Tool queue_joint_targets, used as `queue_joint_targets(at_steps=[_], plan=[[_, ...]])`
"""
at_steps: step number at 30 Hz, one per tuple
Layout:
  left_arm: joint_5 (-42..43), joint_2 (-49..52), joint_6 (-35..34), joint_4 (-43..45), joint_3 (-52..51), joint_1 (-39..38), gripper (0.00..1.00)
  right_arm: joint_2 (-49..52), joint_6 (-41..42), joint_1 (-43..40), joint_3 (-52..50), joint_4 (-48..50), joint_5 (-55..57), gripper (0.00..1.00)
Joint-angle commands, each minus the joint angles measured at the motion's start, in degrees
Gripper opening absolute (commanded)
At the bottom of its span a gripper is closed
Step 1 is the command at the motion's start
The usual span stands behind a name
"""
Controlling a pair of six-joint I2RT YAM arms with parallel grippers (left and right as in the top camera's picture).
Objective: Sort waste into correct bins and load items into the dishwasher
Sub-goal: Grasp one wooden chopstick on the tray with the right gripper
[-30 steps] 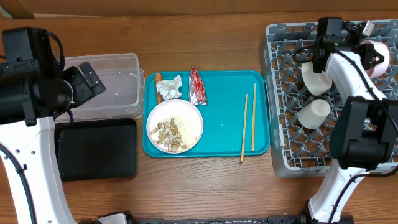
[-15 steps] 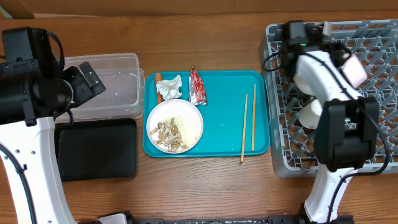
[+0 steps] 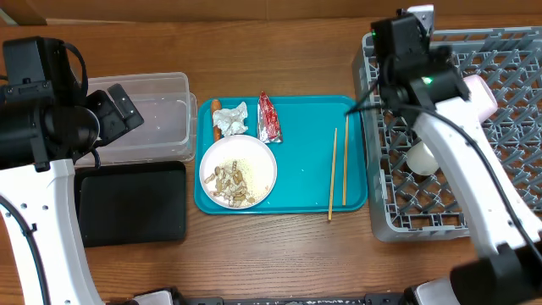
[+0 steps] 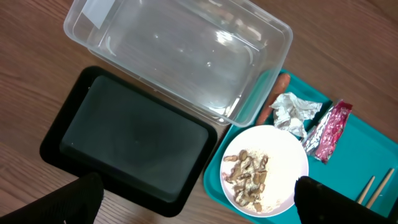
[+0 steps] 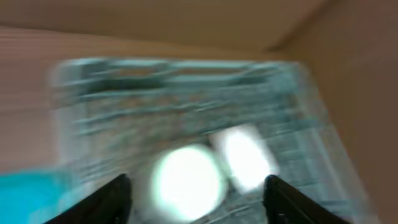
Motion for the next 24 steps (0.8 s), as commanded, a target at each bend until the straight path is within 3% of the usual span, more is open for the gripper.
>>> queue_joint_targets(at_steps=[1, 6, 9, 11, 17, 24], plan=[[-0.74, -0.11, -0.55, 0.09, 0.02, 0.26, 1.0, 0.2, 6.23, 0.15, -0.04, -4.17, -30.73, 0.64], [-0.74, -0.11, -0.55, 0.09, 0.02, 0.26, 1.0, 3.32, 11.67, 0.81, -2.14, -10.43, -45.88, 0.62], [-0.74, -0.11, -0.55, 0.09, 0.02, 0.26, 1.0, 5.51, 12.28, 2.6, -5.4, -10.62, -49.37, 0.58], [-0.74, -0.11, -0.55, 0.09, 0.02, 0.26, 1.0, 6.97, 13.27, 4.28, -7.5, -9.75, -49.22, 0.51], [-0.74, -0.11, -0.55, 0.09, 0.02, 0.26, 1.0, 12.33, 22.23, 7.54, -13.16, -7.04, -39.52, 0.46], [-0.74, -0.11, -0.55, 0.09, 0.02, 0.26, 1.0, 18.14, 22.95, 7.1, -14.38, -5.97, -37.73, 0.45]])
